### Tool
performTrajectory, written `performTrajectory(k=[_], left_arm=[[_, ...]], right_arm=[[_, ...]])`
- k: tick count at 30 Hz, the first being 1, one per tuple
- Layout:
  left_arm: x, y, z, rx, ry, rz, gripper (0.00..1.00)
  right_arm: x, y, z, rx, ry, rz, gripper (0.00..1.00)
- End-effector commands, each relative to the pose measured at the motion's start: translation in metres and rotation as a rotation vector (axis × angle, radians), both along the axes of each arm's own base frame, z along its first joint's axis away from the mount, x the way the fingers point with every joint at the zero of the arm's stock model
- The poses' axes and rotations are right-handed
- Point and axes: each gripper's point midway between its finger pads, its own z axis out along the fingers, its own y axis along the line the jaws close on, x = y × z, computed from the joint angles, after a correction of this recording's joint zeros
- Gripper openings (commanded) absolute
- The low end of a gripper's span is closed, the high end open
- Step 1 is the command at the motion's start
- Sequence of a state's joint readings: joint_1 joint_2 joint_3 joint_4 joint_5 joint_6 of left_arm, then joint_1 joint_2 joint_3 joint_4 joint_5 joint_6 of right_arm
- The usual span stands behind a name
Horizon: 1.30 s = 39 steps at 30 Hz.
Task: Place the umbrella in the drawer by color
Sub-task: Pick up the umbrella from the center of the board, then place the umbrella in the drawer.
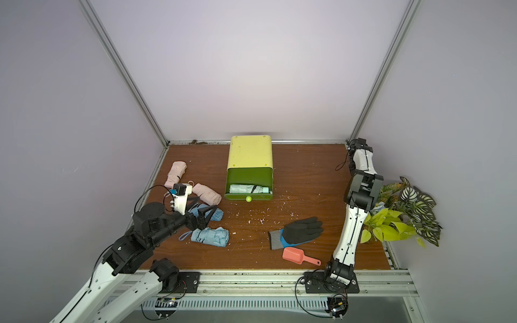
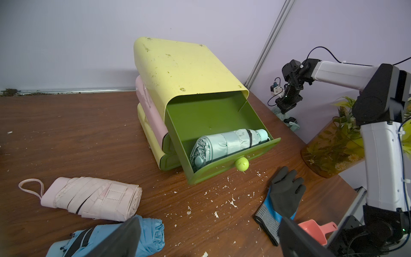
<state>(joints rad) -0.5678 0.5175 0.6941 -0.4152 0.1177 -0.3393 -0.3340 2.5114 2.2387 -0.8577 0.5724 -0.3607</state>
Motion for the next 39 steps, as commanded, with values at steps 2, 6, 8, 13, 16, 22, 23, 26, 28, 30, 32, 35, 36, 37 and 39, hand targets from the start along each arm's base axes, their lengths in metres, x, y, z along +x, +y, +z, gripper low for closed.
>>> performTrajectory(k=[2, 6, 8, 13, 16, 22, 23, 26, 28, 30, 32, 35, 36, 37, 39], left_arm=[[0.001, 0.005, 0.002, -0.002, -0.020, 0.021, 1.00], [0.000, 0.006, 0.005, -0.006, -0.030, 0.023, 1.00], [0.000, 0.007, 0.006, -0.006, -0.036, 0.024, 1.00], [-0.003, 0.005, 0.010, -0.008, -0.054, 0.005, 1.00], [-0.004, 0.001, 0.011, -0.012, -0.054, -0.022, 1.00], [-0.007, 0.000, 0.014, -0.024, -0.064, -0.036, 1.00], [-0.008, 0.001, 0.015, -0.026, -0.070, -0.033, 1.00], [-0.006, 0.002, 0.015, -0.020, -0.074, -0.020, 1.00], [-0.003, 0.001, 0.013, -0.010, -0.063, -0.019, 1.00], [0.002, -0.001, 0.011, -0.001, -0.047, -0.014, 1.00], [0.006, -0.003, 0.012, 0.006, -0.040, -0.010, 1.00], [0.011, -0.003, 0.026, -0.010, -0.053, 0.004, 1.00], [0.012, -0.005, 0.033, -0.019, -0.062, 0.000, 1.00], [0.013, -0.006, 0.040, -0.028, -0.066, -0.002, 1.00], [0.017, -0.010, 0.054, -0.047, -0.072, -0.006, 1.00]], right_arm=[[0.006, 0.001, 0.037, 0.032, -0.087, 0.010, 0.00], [0.022, 0.001, 0.086, 0.015, -0.225, 0.012, 0.00], [0.030, 0.002, 0.121, 0.000, -0.323, 0.000, 0.00], [0.037, 0.028, 0.213, -0.026, -0.545, 0.051, 0.00], [0.028, 0.050, 0.259, -0.087, -0.629, 0.098, 0.00], [0.003, 0.134, 0.339, -0.100, -0.806, 0.290, 0.00], [0.002, 0.159, 0.346, -0.079, -0.827, 0.367, 0.00], [-0.022, 0.251, 0.363, -0.072, -0.860, 0.677, 0.00], [-0.051, 0.308, 0.374, -0.120, -0.924, 0.875, 0.00], [-0.090, 0.356, 0.378, -0.133, -1.041, 1.068, 0.00], [-0.127, 0.384, 0.381, -0.163, -1.142, 1.186, 0.00], [-0.165, 0.412, 0.368, -0.242, -1.153, 1.306, 0.00], [-0.174, 0.420, 0.362, -0.277, -1.135, 1.343, 0.00], [-0.182, 0.425, 0.357, -0.308, -1.119, 1.372, 0.00], [-0.198, 0.433, 0.350, -0.388, -1.089, 1.426, 0.00]])
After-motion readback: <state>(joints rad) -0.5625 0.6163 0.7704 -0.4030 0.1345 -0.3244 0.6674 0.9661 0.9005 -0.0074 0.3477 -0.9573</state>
